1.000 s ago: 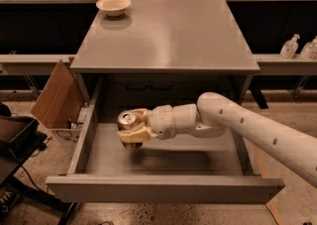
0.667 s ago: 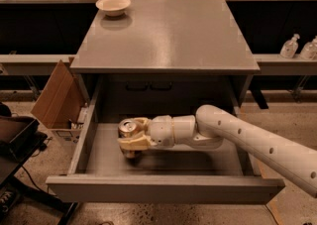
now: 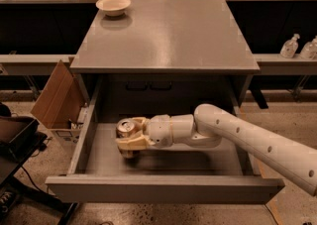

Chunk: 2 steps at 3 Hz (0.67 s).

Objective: Place orange can into top drawer

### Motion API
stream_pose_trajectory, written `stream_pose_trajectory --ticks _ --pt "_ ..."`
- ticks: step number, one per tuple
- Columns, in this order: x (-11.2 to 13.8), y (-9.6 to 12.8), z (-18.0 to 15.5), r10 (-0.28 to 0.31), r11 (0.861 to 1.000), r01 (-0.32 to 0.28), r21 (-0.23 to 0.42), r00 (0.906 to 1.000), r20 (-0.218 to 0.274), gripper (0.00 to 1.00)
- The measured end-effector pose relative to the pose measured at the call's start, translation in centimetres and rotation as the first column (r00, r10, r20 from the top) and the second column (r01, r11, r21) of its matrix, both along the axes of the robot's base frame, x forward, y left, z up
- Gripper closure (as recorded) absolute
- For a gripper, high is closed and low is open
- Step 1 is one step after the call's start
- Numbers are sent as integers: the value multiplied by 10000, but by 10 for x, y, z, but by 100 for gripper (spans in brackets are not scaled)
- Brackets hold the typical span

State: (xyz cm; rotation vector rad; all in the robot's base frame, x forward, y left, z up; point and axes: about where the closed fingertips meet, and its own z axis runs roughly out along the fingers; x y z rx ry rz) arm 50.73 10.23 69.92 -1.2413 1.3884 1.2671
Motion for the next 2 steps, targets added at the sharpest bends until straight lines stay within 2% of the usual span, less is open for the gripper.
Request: stream_pose_trajectory --ticks 2 --pt "-2 4 1 83 10000 -83 16 10000 0 4"
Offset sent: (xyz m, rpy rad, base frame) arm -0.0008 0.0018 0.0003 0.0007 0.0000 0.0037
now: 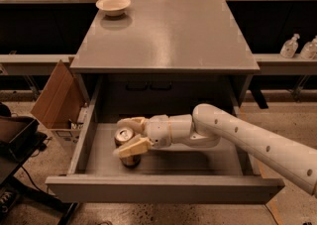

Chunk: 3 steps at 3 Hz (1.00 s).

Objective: Place orange can into top drawer

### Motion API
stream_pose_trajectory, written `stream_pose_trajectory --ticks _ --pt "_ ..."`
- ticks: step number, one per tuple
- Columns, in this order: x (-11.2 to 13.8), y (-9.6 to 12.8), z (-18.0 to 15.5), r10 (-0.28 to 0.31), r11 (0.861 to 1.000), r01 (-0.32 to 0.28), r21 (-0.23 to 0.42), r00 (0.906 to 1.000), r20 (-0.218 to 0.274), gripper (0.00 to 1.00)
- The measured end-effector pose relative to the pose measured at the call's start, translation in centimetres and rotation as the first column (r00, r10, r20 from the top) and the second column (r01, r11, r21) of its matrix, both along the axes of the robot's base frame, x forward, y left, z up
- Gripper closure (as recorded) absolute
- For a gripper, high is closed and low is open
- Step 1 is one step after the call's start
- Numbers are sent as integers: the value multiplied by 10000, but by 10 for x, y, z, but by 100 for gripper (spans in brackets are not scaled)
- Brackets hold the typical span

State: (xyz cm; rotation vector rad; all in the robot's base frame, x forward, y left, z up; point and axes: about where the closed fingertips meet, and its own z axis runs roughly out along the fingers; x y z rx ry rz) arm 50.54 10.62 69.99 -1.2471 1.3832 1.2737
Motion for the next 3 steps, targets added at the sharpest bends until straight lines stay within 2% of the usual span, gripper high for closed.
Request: stream_pose_trajectory --ticks 1,2,3 --pt "0 1 0 22 10000 -22 4 10000 0 0" --pt "0 1 0 22 10000 -22 4 10000 0 0" --pt "-7 -8 23 243 9994 -245 251 9997 85 0"
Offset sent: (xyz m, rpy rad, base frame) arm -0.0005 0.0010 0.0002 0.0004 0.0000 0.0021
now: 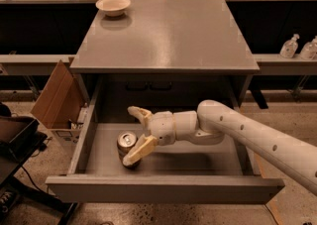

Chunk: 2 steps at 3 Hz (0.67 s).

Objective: Place orange can into top drawer

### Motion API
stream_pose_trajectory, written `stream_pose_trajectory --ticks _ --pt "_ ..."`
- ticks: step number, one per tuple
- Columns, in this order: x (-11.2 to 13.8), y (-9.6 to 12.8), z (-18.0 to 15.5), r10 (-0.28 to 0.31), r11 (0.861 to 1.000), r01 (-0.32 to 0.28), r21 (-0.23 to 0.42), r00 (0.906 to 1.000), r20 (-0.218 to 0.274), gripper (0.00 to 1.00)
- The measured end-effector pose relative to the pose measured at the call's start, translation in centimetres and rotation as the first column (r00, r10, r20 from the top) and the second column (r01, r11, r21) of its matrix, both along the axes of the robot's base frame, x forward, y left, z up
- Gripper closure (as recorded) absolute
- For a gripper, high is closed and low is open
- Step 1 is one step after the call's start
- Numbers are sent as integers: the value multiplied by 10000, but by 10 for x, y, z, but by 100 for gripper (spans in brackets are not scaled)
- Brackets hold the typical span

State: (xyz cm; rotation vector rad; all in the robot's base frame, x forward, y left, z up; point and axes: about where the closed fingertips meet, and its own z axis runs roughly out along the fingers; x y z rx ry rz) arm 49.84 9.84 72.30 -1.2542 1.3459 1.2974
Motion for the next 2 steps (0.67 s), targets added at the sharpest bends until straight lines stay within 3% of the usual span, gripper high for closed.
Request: stream_pose_trajectory --ticks 2 --pt "-14 -40 107 623 9976 -603 -338 9961 630 0"
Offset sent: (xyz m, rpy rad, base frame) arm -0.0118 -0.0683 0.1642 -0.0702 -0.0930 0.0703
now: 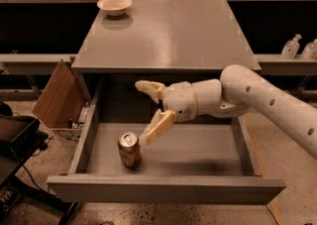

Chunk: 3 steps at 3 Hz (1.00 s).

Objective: Place orange can into top drawer

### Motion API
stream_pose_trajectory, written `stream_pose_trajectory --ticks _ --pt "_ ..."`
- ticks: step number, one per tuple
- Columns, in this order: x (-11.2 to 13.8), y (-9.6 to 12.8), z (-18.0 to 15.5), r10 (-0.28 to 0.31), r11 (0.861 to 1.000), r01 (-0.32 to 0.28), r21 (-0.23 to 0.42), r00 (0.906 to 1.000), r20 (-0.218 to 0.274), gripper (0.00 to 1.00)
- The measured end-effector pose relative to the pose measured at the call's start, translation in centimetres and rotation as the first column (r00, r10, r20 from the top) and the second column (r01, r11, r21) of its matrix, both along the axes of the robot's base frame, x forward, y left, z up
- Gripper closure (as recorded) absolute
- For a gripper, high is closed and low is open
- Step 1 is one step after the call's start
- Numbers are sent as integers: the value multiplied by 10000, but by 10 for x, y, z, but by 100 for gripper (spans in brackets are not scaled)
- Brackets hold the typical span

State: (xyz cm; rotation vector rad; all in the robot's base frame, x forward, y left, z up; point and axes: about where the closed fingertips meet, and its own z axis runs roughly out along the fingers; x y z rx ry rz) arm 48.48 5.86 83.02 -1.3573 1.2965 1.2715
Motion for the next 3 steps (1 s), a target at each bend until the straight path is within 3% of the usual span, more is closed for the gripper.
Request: stream_pose_trajectory --ticks 1,2,3 --pt "12 -31 49 -120 9943 187 -1052 9979 642 0" --pt "37 -71 94 -1024 9729 1330 -1894 9813 1630 0" --pt "67 -110 133 -2454 9301 3005 -2111 9362 2517 0"
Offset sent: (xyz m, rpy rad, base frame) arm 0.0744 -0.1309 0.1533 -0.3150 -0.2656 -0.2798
